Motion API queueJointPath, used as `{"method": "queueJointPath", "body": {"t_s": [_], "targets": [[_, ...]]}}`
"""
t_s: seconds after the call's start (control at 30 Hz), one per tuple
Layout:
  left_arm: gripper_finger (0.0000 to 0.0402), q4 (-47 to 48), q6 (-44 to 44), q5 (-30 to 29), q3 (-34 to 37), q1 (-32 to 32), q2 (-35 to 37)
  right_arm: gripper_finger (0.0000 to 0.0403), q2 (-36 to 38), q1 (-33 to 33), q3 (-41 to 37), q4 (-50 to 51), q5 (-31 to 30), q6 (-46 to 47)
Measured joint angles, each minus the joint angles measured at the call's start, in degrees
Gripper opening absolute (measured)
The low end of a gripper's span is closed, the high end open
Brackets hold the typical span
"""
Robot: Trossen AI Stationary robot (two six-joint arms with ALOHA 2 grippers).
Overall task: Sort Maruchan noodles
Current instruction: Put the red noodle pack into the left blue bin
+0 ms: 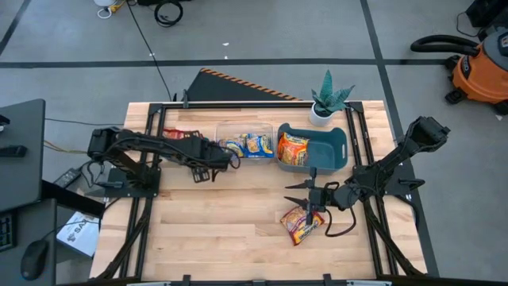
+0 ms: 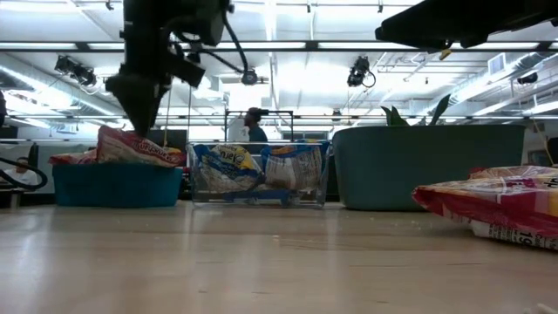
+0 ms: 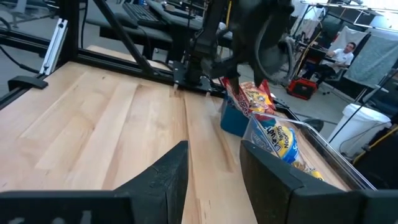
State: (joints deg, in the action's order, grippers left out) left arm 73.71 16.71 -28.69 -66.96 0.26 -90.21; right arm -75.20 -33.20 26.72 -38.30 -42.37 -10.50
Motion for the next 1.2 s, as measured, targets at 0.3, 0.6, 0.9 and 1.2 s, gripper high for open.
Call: {"method": "queueJointPath", "body": {"t_s": [0.3, 0.6, 0.9, 1.2], "targets": [[0.0216, -11.88, -5.71, -2.3, 10.88, 7.12, 0.0, 0.015, 0.0, -0.06, 0.04, -0.44, 0.39, 0.21], [0.0197, -3.8, -7.35, 4.05, 2.17, 6.29, -0.02, 0.015, 0.0, -0.04, 0.07, -0.67, 0.43, 0.04], [0.0197, -12.28, -5.81, 17.76, -4.81, -0.65, 0.0, 0.015, 0.0, -0.93, 0.09, 5.51, 0.37, 4.83], [0.0197, -35.46, -7.27, 18.36, -0.72, -12.04, -0.5, 0.015, 0.0, -0.43, 0.09, 9.58, 0.29, 9.39]]}}
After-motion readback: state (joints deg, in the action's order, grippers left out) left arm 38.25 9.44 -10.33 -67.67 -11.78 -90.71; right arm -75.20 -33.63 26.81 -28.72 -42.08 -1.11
